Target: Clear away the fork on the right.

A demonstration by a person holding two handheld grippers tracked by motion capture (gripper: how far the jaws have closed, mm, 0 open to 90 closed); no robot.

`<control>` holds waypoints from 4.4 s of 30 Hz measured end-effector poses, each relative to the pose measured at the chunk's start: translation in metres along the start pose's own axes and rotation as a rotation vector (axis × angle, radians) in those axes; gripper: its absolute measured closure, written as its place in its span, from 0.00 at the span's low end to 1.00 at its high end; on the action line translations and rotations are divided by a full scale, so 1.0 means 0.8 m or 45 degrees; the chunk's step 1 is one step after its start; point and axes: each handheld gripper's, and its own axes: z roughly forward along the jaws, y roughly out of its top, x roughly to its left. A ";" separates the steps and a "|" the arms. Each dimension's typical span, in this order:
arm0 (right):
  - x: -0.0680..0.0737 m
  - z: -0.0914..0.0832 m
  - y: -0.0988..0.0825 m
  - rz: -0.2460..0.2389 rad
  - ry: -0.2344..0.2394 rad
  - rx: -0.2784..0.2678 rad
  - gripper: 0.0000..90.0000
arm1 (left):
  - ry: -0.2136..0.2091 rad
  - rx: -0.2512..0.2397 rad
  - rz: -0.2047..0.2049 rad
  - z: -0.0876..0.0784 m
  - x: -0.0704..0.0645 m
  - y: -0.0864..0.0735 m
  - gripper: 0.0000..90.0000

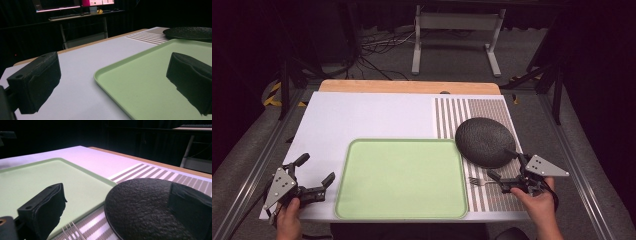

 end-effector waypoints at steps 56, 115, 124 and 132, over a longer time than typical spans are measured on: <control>-0.006 0.063 0.099 -0.516 0.258 0.987 0.11 | 0.013 -0.002 -0.002 -0.001 -0.001 0.000 0.00; 0.013 0.104 0.043 -0.798 0.660 1.627 0.78 | 0.010 0.006 0.001 0.000 -0.001 0.000 0.00; 0.014 0.108 0.043 -0.847 0.683 1.655 0.94 | 0.007 0.009 0.003 0.000 -0.001 0.000 0.00; 0.014 0.108 0.042 -0.848 0.690 1.657 0.95 | 0.006 0.008 0.002 0.000 -0.001 0.000 0.00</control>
